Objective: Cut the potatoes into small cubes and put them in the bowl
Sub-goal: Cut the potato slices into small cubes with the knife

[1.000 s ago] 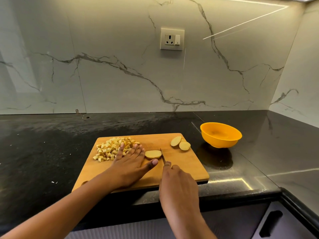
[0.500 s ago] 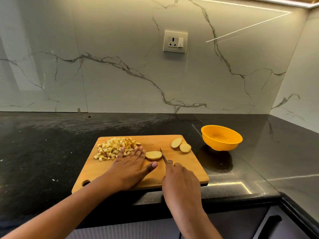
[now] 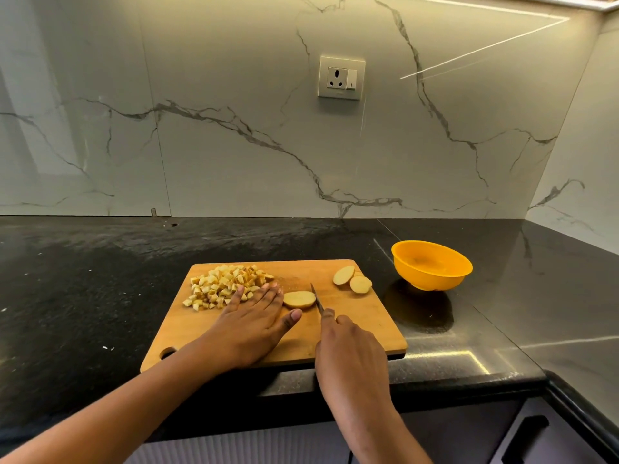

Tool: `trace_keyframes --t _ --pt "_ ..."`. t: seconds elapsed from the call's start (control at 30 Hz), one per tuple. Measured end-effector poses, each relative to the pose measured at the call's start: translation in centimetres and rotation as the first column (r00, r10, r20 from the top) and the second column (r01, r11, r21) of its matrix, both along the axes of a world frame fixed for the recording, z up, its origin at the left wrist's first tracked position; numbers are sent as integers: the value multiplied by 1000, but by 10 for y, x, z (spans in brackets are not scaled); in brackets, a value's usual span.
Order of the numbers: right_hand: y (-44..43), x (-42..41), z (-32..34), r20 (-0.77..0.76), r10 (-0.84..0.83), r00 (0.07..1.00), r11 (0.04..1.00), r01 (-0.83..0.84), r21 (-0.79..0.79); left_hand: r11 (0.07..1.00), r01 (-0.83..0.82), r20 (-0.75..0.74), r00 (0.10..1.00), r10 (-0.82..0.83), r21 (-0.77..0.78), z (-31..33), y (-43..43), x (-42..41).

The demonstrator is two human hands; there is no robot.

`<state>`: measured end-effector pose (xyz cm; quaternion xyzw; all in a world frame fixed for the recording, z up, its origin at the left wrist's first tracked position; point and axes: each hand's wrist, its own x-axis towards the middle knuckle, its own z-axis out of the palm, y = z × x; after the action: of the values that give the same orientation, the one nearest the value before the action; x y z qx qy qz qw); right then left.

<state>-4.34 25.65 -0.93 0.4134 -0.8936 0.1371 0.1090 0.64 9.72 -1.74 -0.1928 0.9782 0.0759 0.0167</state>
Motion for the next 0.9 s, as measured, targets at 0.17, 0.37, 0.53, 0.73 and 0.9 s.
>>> trace_keyframes --t 0.17,0.37,0.53,0.73,0.9 --pt "11 -15 -2 -8 -80 997 996 80 -29 982 181 -20 983 -181 54 3 -19 6" --pt "19 -16 -6 -7 -52 999 997 51 -61 853 522 45 852 -521 -5 27 -50 13" --pt "20 -8 0 1 -18 1000 996 18 -83 789 614 94 785 -613 19 27 -67 8" --pt "13 -1 9 17 23 1000 997 -21 -78 793 606 109 785 -609 63 22 -76 4" --pt "6 2 7 22 37 999 999 -36 -39 781 622 118 773 -623 50 18 -80 1"
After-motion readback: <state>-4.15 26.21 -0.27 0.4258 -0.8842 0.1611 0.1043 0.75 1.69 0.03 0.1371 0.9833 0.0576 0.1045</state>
